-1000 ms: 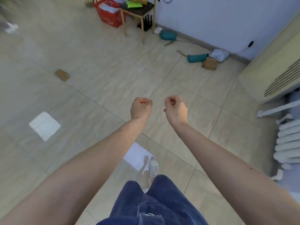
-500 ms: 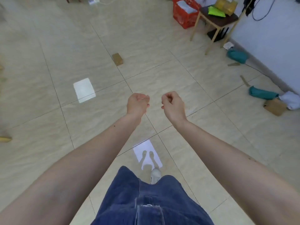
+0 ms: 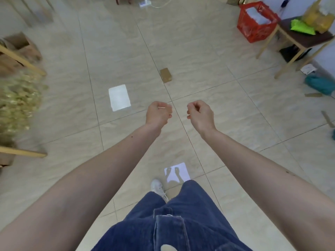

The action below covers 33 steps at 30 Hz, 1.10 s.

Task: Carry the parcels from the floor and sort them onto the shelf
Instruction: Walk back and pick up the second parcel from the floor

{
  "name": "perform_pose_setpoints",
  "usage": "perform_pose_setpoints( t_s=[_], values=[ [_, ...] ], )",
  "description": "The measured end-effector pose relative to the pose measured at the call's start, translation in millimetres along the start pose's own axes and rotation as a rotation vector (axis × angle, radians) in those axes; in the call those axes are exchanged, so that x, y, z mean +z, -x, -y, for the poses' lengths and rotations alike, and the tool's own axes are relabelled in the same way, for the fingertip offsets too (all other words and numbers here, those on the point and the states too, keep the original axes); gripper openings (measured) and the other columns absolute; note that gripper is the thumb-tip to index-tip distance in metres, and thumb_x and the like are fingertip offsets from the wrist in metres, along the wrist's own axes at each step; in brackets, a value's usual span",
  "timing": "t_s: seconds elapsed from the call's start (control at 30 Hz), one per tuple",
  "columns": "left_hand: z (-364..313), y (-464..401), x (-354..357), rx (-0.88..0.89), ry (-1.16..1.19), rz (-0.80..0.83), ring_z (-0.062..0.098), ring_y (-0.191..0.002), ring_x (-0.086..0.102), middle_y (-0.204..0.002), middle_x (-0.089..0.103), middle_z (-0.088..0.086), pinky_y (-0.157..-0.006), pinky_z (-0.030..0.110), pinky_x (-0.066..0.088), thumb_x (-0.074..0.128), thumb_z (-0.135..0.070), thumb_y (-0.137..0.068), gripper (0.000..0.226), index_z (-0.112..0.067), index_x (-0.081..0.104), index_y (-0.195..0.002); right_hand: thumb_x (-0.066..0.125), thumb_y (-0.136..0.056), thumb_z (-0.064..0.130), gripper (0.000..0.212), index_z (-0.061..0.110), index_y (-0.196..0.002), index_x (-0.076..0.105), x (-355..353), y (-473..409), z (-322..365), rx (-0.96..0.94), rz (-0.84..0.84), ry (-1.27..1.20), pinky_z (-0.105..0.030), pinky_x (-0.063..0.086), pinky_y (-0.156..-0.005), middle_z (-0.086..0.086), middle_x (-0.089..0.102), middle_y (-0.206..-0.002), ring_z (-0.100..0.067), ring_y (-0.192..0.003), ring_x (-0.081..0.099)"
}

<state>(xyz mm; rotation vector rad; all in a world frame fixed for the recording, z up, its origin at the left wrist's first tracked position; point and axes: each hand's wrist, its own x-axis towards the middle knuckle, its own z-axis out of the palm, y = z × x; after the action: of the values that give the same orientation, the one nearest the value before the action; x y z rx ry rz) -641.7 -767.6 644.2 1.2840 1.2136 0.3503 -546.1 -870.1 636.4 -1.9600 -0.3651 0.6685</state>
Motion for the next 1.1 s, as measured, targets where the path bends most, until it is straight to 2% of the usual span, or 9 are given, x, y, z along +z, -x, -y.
perform_pose_setpoints(
  t_s=[0.13, 0.27, 0.37, 0.53, 0.67, 0.77, 0.87, 1.0, 1.1],
  values=[
    [-26, -61, -23, -0.014, -0.024, 0.01, 0.018, -0.078, 0.065, -0.092, 0.068, 0.004, -0.07, 0.032, 0.047, 0.059, -0.02, -0.093, 0.012, -0.014, 0.057, -0.103, 0.051, -0.093, 0.031, 0.019, 0.023, -0.079, 0.06, 38, -52, 25, 0.024, -0.008, 0.004, -0.044, 0.055, -0.085, -0.01, 0.073, -0.094, -0.031, -0.094, 0.071],
    [-51, -124, -34, -0.037, -0.024, 0.018, 0.019, -0.079, 0.065, -0.089, 0.068, 0.004, -0.071, 0.033, 0.047, 0.059, -0.02, -0.093, 0.023, -0.01, 0.06, -0.113, 0.05, -0.093, 0.031, 0.018, 0.025, -0.078, 0.059, 67, -108, 47, 0.054, -0.006, 0.018, -0.043, 0.056, -0.082, -0.004, 0.071, -0.088, -0.031, -0.093, 0.071],
    [-73, -175, -36, -0.044, -0.031, 0.032, 0.019, -0.08, 0.065, -0.086, 0.068, 0.002, -0.071, 0.032, 0.047, 0.059, -0.02, -0.093, 0.017, -0.013, 0.058, -0.109, 0.051, -0.092, 0.032, 0.018, 0.024, -0.079, 0.059, 85, -156, 65, 0.059, -0.005, 0.031, -0.045, 0.056, -0.084, -0.003, 0.07, -0.085, -0.031, -0.092, 0.072],
    [-117, -258, -39, -0.037, -0.032, 0.041, 0.018, -0.079, 0.066, -0.086, 0.068, 0.002, -0.07, 0.031, 0.049, 0.06, -0.021, -0.092, 0.02, -0.012, 0.058, -0.11, 0.05, -0.094, 0.026, 0.017, 0.017, -0.083, 0.059, 114, -237, 105, 0.065, 0.023, 0.044, -0.035, 0.053, -0.073, 0.001, 0.067, -0.078, -0.032, -0.091, 0.072],
    [-149, -320, -48, -0.033, -0.028, 0.044, 0.018, -0.078, 0.067, -0.086, 0.068, 0.002, -0.07, 0.031, 0.049, 0.06, -0.021, -0.092, 0.016, -0.012, 0.058, -0.105, 0.05, -0.095, 0.027, 0.018, 0.019, -0.08, 0.057, 140, -296, 137, 0.075, 0.048, 0.073, -0.036, 0.052, -0.071, -0.004, 0.069, -0.085, -0.033, -0.09, 0.073],
    [-172, -370, -59, -0.044, -0.039, 0.044, 0.017, -0.078, 0.066, -0.085, 0.068, 0.001, -0.069, 0.03, 0.049, 0.06, -0.021, -0.092, 0.017, -0.012, 0.057, -0.106, 0.05, -0.094, 0.029, 0.018, 0.023, -0.079, 0.059, 166, -340, 157, 0.08, 0.046, 0.093, -0.041, 0.055, -0.08, -0.008, 0.072, -0.095, -0.031, -0.094, 0.071],
    [-194, -425, -75, -0.047, -0.05, 0.059, 0.017, -0.077, 0.066, -0.084, 0.067, 0.001, -0.067, 0.029, 0.049, 0.061, -0.021, -0.092, 0.017, -0.013, 0.056, -0.106, 0.049, -0.093, 0.03, 0.022, 0.013, -0.088, 0.061, 197, -386, 176, 0.095, 0.037, 0.102, -0.046, 0.055, -0.083, -0.008, 0.071, -0.095, -0.033, -0.096, 0.07],
    [-227, -502, -101, -0.045, -0.087, 0.105, 0.018, -0.078, 0.066, -0.08, 0.066, -0.002, -0.069, 0.029, 0.049, 0.061, -0.021, -0.093, 0.013, -0.015, 0.056, -0.102, 0.049, -0.092, 0.029, 0.023, 0.01, -0.091, 0.062, 246, -445, 199, 0.14, -0.02, 0.069, -0.047, 0.056, -0.081, -0.011, 0.07, -0.096, -0.034, -0.096, 0.07],
    [-250, -552, -123, -0.053, -0.16, 0.167, 0.018, -0.076, 0.065, -0.079, 0.065, -0.002, -0.066, 0.028, 0.046, 0.06, -0.018, -0.091, 0.019, -0.011, 0.06, -0.109, 0.048, -0.091, 0.03, 0.027, 0.008, -0.096, 0.063, 282, -475, 216, 0.2, -0.072, 0.046, -0.048, 0.056, -0.08, -0.014, 0.071, -0.101, -0.034, -0.095, 0.071]
  ],
)
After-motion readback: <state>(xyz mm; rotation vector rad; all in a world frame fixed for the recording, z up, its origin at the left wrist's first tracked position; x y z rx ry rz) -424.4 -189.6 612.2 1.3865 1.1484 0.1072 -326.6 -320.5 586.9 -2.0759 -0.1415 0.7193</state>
